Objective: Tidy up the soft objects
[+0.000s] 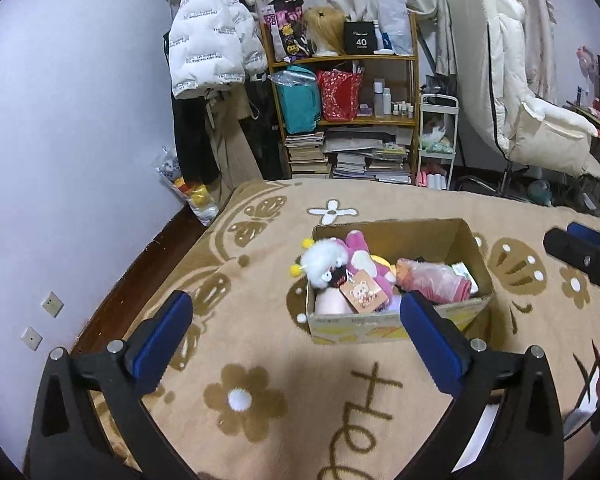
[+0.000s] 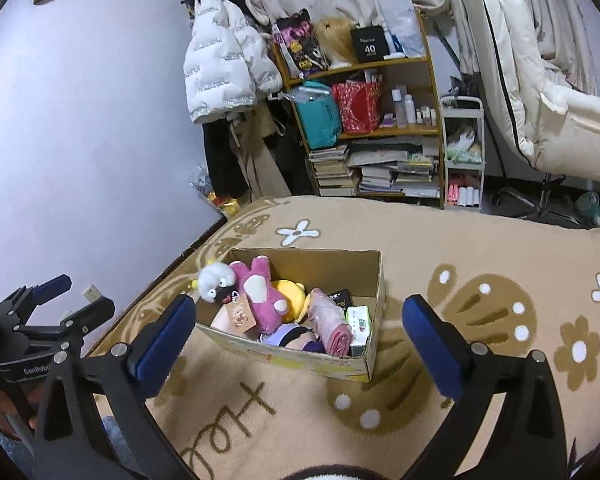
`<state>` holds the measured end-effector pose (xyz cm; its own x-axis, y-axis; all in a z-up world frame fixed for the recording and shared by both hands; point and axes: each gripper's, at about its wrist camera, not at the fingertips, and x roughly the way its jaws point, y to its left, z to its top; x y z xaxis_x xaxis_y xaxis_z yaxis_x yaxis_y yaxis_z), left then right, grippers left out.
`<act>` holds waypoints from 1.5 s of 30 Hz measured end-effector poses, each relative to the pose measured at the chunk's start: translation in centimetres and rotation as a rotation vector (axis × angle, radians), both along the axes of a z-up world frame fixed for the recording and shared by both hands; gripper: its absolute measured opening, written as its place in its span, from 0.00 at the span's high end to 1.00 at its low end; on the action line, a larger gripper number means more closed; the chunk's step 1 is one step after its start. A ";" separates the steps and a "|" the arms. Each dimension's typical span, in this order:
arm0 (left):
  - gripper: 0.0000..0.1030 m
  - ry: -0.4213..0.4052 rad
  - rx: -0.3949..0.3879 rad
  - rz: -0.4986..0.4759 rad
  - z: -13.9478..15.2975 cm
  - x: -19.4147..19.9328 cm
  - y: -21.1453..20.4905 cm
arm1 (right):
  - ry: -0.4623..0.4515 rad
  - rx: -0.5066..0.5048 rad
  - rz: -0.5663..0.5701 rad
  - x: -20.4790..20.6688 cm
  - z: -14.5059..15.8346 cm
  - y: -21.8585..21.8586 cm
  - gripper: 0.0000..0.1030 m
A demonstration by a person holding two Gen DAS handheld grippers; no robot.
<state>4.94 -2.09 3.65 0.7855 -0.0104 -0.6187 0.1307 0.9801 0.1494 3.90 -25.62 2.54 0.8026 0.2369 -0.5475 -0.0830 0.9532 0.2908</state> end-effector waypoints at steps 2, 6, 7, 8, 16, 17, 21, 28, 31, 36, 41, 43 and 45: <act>0.00 0.005 0.010 -0.006 0.1 -0.9 0.0 | -0.014 -0.002 0.002 -0.8 0.3 0.1 0.00; 0.00 -0.019 0.003 -0.008 0.4 -3.2 0.2 | -0.049 -0.014 0.006 -2.5 0.9 0.5 0.00; 0.00 -0.028 -0.003 -0.006 0.6 -3.8 0.2 | -0.057 -0.017 0.005 -2.9 1.0 0.7 0.00; 0.00 -0.037 -0.009 -0.002 0.6 -4.3 0.3 | -0.064 -0.018 0.005 -3.3 1.1 0.7 0.00; 0.00 -0.096 -0.092 0.026 0.7 -6.0 1.4 | -0.115 -0.020 -0.022 -5.9 0.6 0.7 0.00; 0.00 -0.100 -0.088 0.030 0.6 -6.0 1.4 | -0.127 -0.028 -0.019 -6.2 0.5 0.7 0.00; 0.00 -0.121 -0.034 0.017 0.3 -6.0 1.1 | -0.146 -0.069 -0.026 -6.9 -0.3 0.6 0.00; 0.00 -0.150 -0.029 -0.006 0.1 -6.3 1.1 | -0.145 -0.086 -0.055 -7.2 -1.7 -0.1 0.00; 0.00 -0.152 -0.044 0.005 -0.2 -6.0 1.4 | -0.136 -0.097 -0.064 -7.2 -2.4 -0.4 0.00; 0.00 -0.164 -0.035 0.004 -0.5 -5.8 1.2 | -0.115 -0.086 -0.078 -7.1 -3.1 -0.8 0.00; 0.00 -0.159 -0.019 0.000 -0.8 -5.7 0.9 | -0.106 -0.083 -0.077 -6.8 -3.3 -0.9 0.00; 0.00 -0.157 -0.014 -0.002 -0.9 -5.6 0.8 | -0.102 -0.082 -0.076 -6.8 -3.4 -0.9 0.00; 0.00 -0.157 -0.010 0.000 -0.9 -5.5 0.8 | -0.101 -0.084 -0.076 -6.9 -3.4 -1.0 0.00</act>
<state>-0.58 -1.33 2.72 0.8725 -0.0157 -0.4883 0.1062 0.9817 0.1583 -2.97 -26.57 -0.87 0.8684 0.1301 -0.4784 -0.0343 0.9784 0.2039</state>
